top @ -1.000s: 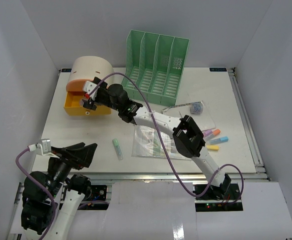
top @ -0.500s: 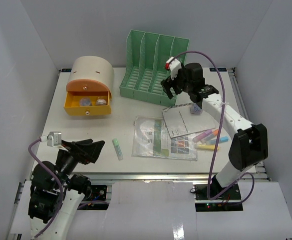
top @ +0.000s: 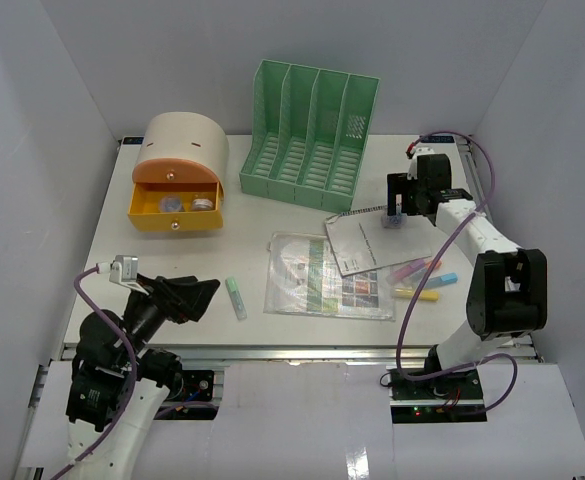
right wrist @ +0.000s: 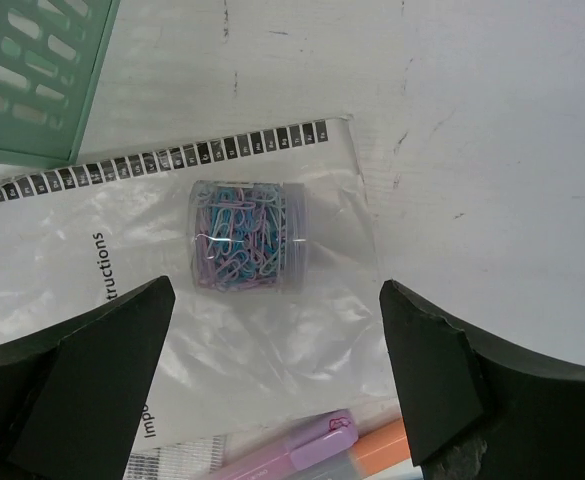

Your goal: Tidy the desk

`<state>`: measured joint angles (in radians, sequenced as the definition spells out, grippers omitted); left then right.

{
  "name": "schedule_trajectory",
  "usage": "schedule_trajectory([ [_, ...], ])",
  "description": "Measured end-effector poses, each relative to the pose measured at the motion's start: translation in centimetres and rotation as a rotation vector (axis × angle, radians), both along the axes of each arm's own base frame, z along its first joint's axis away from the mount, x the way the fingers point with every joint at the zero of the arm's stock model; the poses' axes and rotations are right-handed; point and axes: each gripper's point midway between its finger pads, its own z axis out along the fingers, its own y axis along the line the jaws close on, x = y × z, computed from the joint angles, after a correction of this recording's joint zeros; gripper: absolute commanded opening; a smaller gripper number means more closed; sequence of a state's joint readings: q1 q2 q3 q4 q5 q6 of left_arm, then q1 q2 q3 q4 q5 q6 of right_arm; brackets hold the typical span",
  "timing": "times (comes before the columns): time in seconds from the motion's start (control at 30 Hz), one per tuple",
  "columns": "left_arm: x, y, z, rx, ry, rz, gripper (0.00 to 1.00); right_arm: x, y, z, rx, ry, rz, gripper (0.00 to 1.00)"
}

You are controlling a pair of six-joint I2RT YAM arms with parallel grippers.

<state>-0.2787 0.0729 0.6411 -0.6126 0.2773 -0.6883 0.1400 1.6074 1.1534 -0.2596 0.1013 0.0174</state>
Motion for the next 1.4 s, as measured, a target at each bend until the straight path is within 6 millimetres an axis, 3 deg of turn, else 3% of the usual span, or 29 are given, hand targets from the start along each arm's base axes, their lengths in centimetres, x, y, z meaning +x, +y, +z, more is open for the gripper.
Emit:
schedule_trajectory([
  [0.27, 0.1, -0.3, -0.3, -0.001, 0.006, -0.016, 0.98, -0.4, 2.4, -5.3, 0.12, 0.146, 0.011, 0.95],
  [0.37, 0.0, -0.4, -0.3, -0.006, 0.009, -0.022, 0.98, -0.5, 2.3, -6.4, 0.118, 0.173, -0.007, 0.95],
  [0.5, 0.2, -0.7, -0.6, -0.015, 0.02, -0.033, 0.98, 0.0, 1.9, -7.0, 0.091, 0.161, -0.019, 0.66],
  [0.57, 0.6, -1.0, -1.1, -0.019, 0.039, -0.046, 0.98, 0.4, 1.8, -7.0, 0.084, 0.134, -0.011, 0.44],
  [0.67, 1.3, -1.9, -2.5, -0.027, 0.093, -0.078, 0.98, 0.5, 1.6, -7.2, 0.068, 0.088, 0.011, 0.37],
  [0.8, 2.8, -3.3, -5.1, -0.042, 0.207, -0.134, 0.98, -0.2, 1.7, -6.9, 0.067, 0.051, 0.041, 0.17],
  [0.93, 4.0, -5.2, -8.0, -0.104, 0.303, -0.21, 0.98, -1.5, 3.0, -5.8, 0.111, 0.012, 0.139, 0.15],
  [1.03, 4.7, -6.2, -10.4, -0.15, 0.392, -0.242, 0.98, -3.5, 5.2, -3.4, 0.173, -0.047, 0.322, 0.15],
  [1.23, 6.7, -7.8, -10.7, -0.223, 0.447, -0.284, 0.98, -9.6, 10.7, 3.6, 0.26, -0.268, 0.843, 0.15],
  [1.33, 7.2, -9.3, -11.2, -0.237, 0.479, -0.327, 0.98, -13.1, 13.1, 5.0, 0.28, -0.32, 1.062, 0.15],
  [1.4, 7.2, -10.6, -11.7, -0.234, 0.507, -0.361, 0.98, -15.3, 14.6, 5.0, 0.29, -0.318, 1.178, 0.15],
])
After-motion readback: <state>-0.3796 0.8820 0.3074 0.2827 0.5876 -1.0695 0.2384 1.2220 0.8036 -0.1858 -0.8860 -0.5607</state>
